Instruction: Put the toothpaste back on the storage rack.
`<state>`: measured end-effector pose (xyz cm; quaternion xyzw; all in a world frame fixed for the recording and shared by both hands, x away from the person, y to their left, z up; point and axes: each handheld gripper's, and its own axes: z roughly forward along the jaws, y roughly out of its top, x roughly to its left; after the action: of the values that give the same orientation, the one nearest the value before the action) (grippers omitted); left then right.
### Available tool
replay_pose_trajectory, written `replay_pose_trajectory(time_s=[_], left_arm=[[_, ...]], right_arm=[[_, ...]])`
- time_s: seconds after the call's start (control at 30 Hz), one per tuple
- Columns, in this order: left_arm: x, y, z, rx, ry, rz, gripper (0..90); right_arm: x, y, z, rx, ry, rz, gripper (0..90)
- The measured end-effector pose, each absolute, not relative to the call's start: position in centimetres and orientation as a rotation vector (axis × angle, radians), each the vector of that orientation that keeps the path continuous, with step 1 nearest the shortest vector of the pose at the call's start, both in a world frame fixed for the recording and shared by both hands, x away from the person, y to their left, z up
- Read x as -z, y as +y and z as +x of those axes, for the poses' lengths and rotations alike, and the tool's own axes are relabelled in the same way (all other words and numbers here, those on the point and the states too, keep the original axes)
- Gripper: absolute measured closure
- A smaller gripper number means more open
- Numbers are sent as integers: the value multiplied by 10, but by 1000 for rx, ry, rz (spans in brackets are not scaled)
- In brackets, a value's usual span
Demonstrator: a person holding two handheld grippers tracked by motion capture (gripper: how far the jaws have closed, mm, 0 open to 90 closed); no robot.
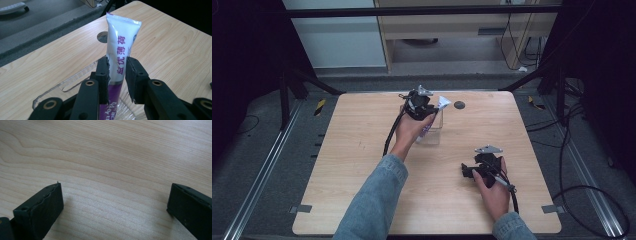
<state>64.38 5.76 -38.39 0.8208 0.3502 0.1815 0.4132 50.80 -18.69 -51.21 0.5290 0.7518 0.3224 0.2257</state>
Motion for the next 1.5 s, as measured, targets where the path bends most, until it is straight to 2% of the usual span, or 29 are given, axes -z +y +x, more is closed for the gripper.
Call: replay_pose_trajectory(time_s=[0.63, 0.77, 1.2, 1.43, 1.5], left_arm=[[371, 60, 631, -480, 828, 2074, 690], [369, 59, 628, -484, 810, 2087, 657], [364, 54, 612, -464, 756, 2098, 369], [363, 46, 604, -465, 742, 2125, 179], [362, 46, 603, -462, 765, 2105, 98]], right_arm=[[512, -187, 508, -889, 2073, 1455, 6], [512, -187, 508, -889, 2073, 1456, 6], [512, -187, 508, -888, 2074, 1452, 7], [512, -187, 508, -888, 2075, 1452, 7], [512, -187, 508, -889, 2075, 1449, 7]])
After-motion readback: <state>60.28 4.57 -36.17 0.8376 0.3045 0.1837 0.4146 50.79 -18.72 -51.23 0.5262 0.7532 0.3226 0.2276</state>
